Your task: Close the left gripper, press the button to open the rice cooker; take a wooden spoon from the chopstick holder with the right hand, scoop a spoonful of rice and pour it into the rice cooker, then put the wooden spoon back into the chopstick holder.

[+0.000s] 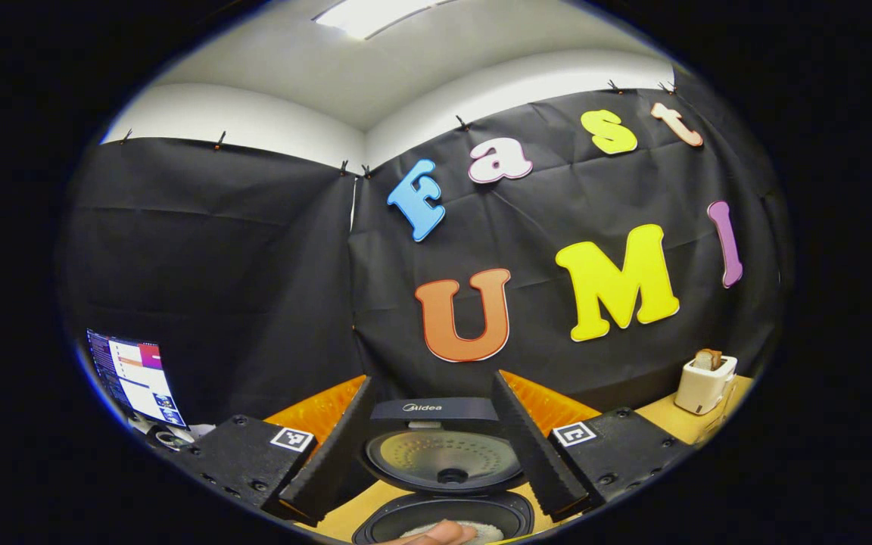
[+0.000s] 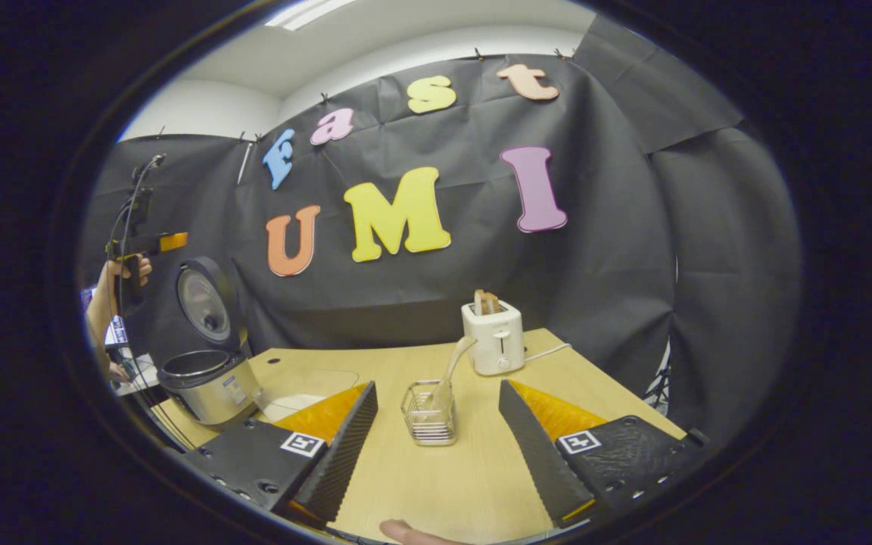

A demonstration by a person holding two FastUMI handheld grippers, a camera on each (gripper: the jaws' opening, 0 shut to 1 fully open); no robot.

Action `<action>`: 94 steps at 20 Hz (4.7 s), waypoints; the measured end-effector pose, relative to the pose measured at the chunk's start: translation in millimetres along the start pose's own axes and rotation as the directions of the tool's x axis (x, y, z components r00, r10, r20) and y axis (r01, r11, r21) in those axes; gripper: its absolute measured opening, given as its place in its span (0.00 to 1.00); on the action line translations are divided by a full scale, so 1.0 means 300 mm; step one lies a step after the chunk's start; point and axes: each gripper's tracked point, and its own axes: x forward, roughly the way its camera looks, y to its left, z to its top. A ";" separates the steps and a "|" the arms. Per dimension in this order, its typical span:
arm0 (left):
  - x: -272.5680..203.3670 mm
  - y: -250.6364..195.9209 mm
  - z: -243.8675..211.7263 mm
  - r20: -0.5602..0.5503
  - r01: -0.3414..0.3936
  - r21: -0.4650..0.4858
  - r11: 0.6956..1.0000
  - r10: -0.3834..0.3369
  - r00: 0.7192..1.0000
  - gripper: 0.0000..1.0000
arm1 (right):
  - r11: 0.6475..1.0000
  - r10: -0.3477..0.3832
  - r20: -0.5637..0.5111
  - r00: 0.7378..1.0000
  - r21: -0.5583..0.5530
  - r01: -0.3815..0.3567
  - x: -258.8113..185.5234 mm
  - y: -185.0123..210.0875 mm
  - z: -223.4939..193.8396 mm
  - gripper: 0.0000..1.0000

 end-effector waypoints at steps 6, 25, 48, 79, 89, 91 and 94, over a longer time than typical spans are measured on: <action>0.175 -0.045 -0.021 -0.030 0.041 -0.039 0.998 -0.042 0.999 0.99 | 0.999 -0.030 -0.015 0.999 0.034 0.031 0.025 -0.043 -0.014 0.96; 0.112 -0.005 -0.191 -0.236 0.053 -0.089 0.995 -0.073 0.969 1.00 | 0.999 0.044 -0.029 0.999 0.029 -0.044 -0.022 0.048 -0.008 0.96; -0.418 -0.034 -0.645 -0.477 0.177 -0.006 0.984 -0.158 0.865 0.96 | 0.994 0.104 0.008 0.995 -0.046 -0.104 -0.096 0.156 0.011 0.92; -0.615 -0.124 -0.655 -0.650 0.140 -0.124 0.982 -0.187 0.736 0.89 | 0.994 0.086 0.023 0.996 -0.066 -0.084 -0.120 0.162 0.017 0.92; -0.783 -0.480 -0.465 -0.452 0.309 -0.117 0.944 -0.328 0.830 0.84 | 0.991 0.098 -0.007 0.995 -0.089 -0.098 -0.114 0.224 -0.034 0.92; -0.820 -0.521 -0.442 -0.411 0.328 -0.096 0.940 -0.337 0.847 0.86 | 0.991 0.099 -0.006 0.995 -0.091 -0.099 -0.110 0.230 -0.035 0.92; -0.871 -0.585 -0.436 -0.371 0.351 -0.091 0.932 -0.358 0.857 0.88 | 0.992 0.082 -0.008 0.997 -0.099 -0.082 -0.103 0.221 -0.047 0.92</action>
